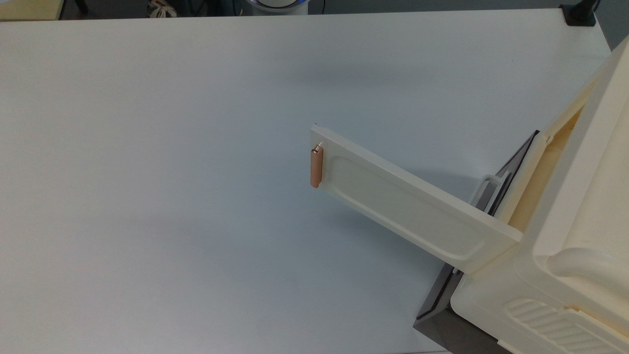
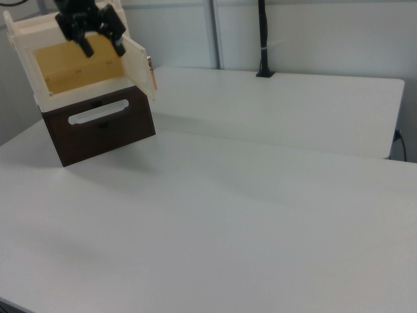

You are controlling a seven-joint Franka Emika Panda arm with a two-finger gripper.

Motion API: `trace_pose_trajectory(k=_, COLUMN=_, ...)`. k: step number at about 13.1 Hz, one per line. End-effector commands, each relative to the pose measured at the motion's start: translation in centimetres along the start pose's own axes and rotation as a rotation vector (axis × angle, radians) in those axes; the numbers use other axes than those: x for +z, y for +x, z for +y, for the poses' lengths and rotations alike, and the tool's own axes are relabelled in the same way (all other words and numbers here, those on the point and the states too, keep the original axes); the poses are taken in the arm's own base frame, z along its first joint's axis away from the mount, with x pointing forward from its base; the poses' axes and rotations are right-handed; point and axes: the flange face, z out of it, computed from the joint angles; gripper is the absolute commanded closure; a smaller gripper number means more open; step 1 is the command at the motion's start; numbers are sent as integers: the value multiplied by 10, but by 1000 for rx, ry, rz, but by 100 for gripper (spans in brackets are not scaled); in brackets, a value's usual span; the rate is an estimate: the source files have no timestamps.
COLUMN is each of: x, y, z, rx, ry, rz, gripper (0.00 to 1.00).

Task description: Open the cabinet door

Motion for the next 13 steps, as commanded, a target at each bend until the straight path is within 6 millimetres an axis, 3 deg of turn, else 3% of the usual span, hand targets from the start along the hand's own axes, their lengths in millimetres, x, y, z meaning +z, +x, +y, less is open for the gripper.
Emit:
trace_pose_trajectory(k=1, x=53, y=-26, z=-13, rx=-109, ry=58, rz=-186, gripper=0)
trace_pose_trajectory(k=3, x=81, y=-40, z=-13, rx=-106, ry=72, rz=-255, gripper=0)
trace_pose_trajectory(k=4, x=84, y=-46, z=-7, rx=-91, ry=90, rz=-266, gripper=0)
trace_pose_trajectory(k=7, x=96, y=-45, z=4, rx=-76, ry=91, rz=-280, gripper=0)
trace_pose_trajectory(k=10, x=124, y=-39, z=25, rx=-18, ry=78, rz=-327, gripper=0)
trace_pose_trajectory(k=13, x=119, y=-38, z=48, rx=24, ry=73, rz=-310, gripper=0)
